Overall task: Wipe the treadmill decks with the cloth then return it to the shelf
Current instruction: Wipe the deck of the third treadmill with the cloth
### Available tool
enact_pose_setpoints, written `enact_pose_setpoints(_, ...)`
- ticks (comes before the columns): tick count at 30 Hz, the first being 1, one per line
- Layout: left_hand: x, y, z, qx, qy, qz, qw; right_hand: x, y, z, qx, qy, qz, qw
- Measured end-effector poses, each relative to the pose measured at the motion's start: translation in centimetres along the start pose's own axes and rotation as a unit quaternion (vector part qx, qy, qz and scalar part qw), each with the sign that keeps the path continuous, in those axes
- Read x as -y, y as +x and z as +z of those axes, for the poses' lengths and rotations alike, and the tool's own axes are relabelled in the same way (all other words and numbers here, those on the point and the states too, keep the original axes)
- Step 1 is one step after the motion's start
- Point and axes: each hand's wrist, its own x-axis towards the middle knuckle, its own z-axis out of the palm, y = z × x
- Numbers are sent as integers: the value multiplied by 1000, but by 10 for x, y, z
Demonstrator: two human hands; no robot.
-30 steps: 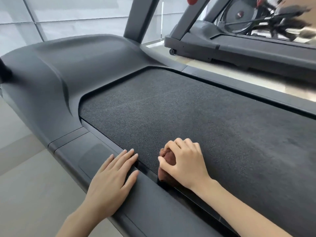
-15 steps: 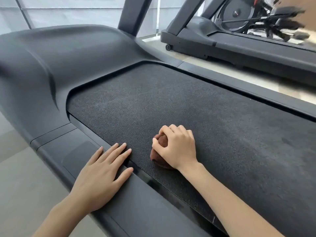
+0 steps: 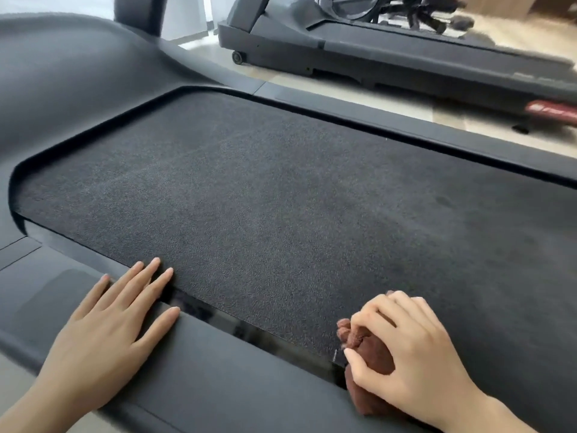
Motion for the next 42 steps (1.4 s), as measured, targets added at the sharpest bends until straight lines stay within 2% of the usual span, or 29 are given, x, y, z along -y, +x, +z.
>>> enact_pose_setpoints(5,-21,9,4,11,-9,42,999,-24,24,14,-7,18,25,999)
enact_pose_setpoints(8,-49,22,3,19,-33,83,996,-41,70,26,-14,-16,116,993)
enact_pose_setpoints(11,-83,46,7,23,-44,122,991,-57,103,36,23,-59,184,981)
enact_pose_setpoints(13,-108,64,12,30,-42,148,988,-63,98,36,25,-64,167,984)
enact_pose_setpoints(16,-146,87,20,33,-42,184,982,-71,74,28,-19,-51,142,988)
enact_pose_setpoints(20,-172,99,30,30,-13,204,978,-111,91,31,-46,-32,177,983)
enact_pose_setpoints(24,-167,97,34,28,-23,230,973,-197,124,36,-53,-77,260,961)
enact_pose_setpoints(27,-166,97,37,22,-25,241,970,-269,139,25,-46,-111,368,922)
enact_pose_setpoints(29,-167,99,38,16,-29,244,969,-291,143,23,-48,-128,403,905)
enact_pose_setpoints(33,-167,101,42,2,-33,247,968,-263,130,25,-56,-122,366,921)
enact_pose_setpoints(37,-167,101,43,-2,-26,248,969,-181,94,16,-44,-71,287,954)
enact_pose_setpoints(42,-168,99,39,18,-27,247,968,-73,32,6,-23,-40,209,977)
